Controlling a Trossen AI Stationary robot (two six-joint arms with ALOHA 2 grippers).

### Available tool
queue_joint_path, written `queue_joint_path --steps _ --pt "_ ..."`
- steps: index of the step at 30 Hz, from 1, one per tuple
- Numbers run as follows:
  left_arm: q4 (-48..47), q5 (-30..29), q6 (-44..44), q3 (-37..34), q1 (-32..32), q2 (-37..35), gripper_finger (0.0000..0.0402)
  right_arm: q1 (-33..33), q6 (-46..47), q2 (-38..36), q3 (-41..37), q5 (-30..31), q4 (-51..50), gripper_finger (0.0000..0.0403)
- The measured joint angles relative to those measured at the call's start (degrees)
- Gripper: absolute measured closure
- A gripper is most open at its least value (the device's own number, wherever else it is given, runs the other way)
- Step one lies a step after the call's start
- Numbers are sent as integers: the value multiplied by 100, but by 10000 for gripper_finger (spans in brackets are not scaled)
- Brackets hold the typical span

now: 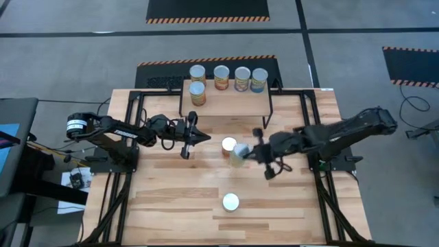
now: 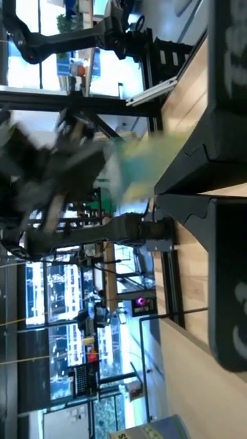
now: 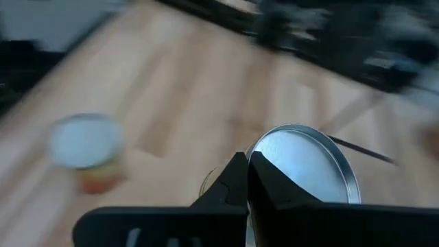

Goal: Pick and place cans onto a shelf
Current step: Put the canned carrots on the shelf

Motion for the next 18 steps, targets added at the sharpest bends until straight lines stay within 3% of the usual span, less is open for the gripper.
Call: queue_joint_path --steps 4,9,14,18 --pt "-2 -4 47 0 0 -2 401 -484 -226 -166 590 640 -860 390" --pt "-1 -11 49 0 0 -2 401 -1622 -1033 -122 1028 663 -1562 393" --pt "-32 -11 49 0 0 -2 401 -2845 -1633 -107 1033 358 -1963 392" --pt "-30 -11 51 0 0 -2 401 -3535 -1844 -104 1033 -238 -1981 394"
